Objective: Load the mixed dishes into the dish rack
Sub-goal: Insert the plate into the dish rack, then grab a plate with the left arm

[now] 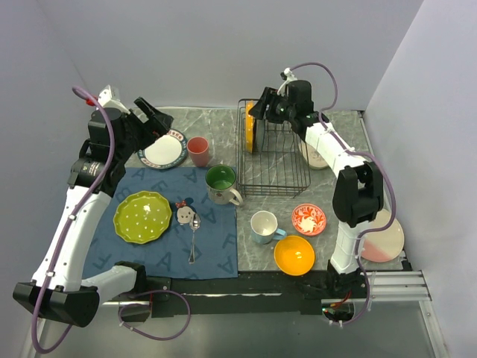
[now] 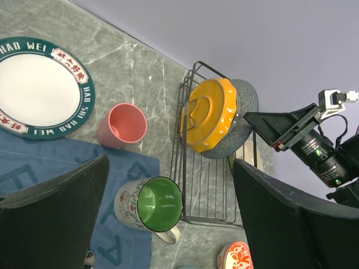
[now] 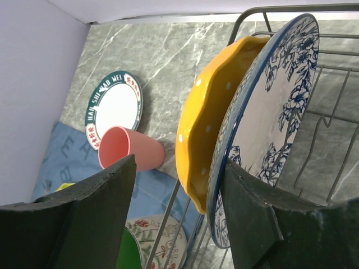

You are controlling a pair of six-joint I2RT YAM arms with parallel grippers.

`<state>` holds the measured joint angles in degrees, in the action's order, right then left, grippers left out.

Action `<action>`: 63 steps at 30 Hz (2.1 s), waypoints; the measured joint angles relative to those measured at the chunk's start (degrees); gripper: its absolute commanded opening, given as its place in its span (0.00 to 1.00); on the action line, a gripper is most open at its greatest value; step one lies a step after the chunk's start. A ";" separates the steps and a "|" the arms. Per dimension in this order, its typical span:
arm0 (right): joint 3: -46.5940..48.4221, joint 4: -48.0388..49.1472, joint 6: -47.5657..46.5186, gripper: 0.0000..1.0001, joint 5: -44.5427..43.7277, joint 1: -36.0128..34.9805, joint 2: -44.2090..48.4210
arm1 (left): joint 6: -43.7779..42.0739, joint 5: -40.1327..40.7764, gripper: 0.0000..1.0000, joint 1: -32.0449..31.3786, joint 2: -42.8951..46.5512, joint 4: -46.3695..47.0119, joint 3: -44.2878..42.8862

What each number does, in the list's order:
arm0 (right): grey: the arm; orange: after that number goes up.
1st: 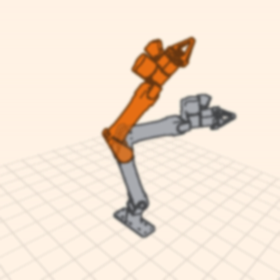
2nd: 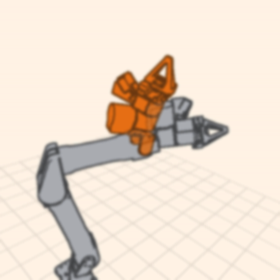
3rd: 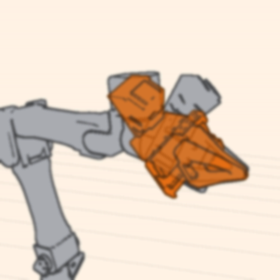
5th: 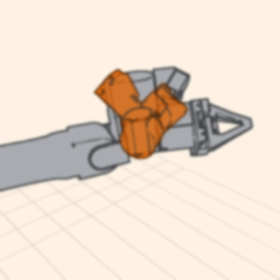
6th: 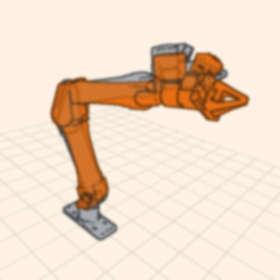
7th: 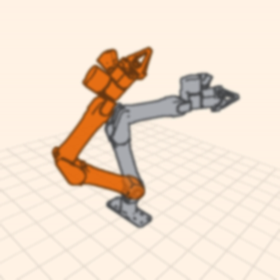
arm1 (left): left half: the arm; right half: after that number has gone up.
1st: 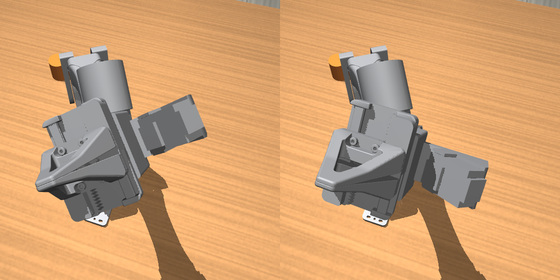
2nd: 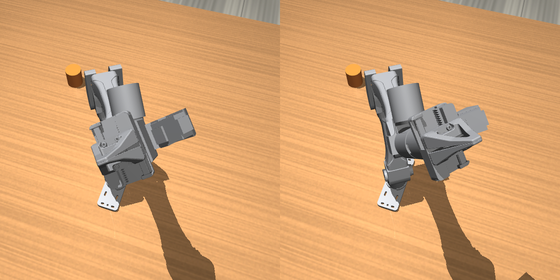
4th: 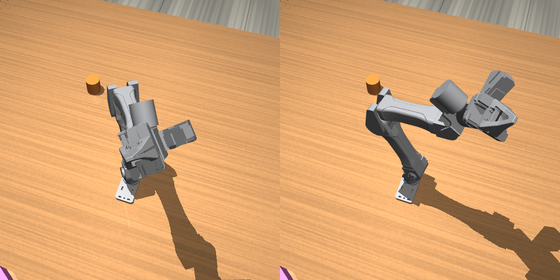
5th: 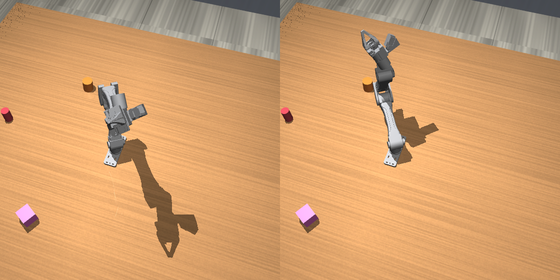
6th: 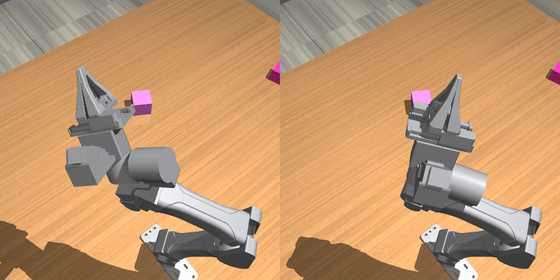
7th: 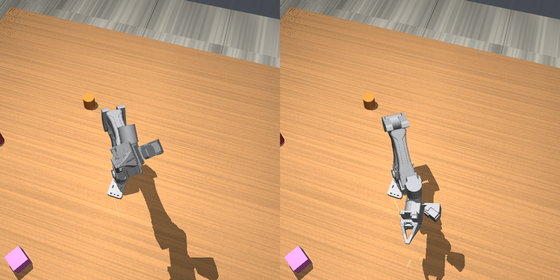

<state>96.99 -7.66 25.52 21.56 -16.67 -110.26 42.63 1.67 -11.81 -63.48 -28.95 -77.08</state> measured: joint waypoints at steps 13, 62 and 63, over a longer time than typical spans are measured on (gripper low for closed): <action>-0.26 -2.95 0.33 0.78 -7.08 -0.07 3.08 | -0.09 1.22 0.97 0.00 0.39 -0.02 0.70; -22.25 -14.14 -0.83 0.95 -8.83 -0.22 42.05 | 8.22 13.49 0.96 13.62 -33.07 10.62 8.00; -22.64 -14.38 -0.70 0.94 -8.55 -0.22 42.10 | 7.93 13.29 0.92 13.79 -34.51 10.54 7.04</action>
<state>74.35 -22.04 24.82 13.02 -16.88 -68.16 50.57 14.96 1.98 -98.00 -18.41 -70.04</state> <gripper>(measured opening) 0.956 0.981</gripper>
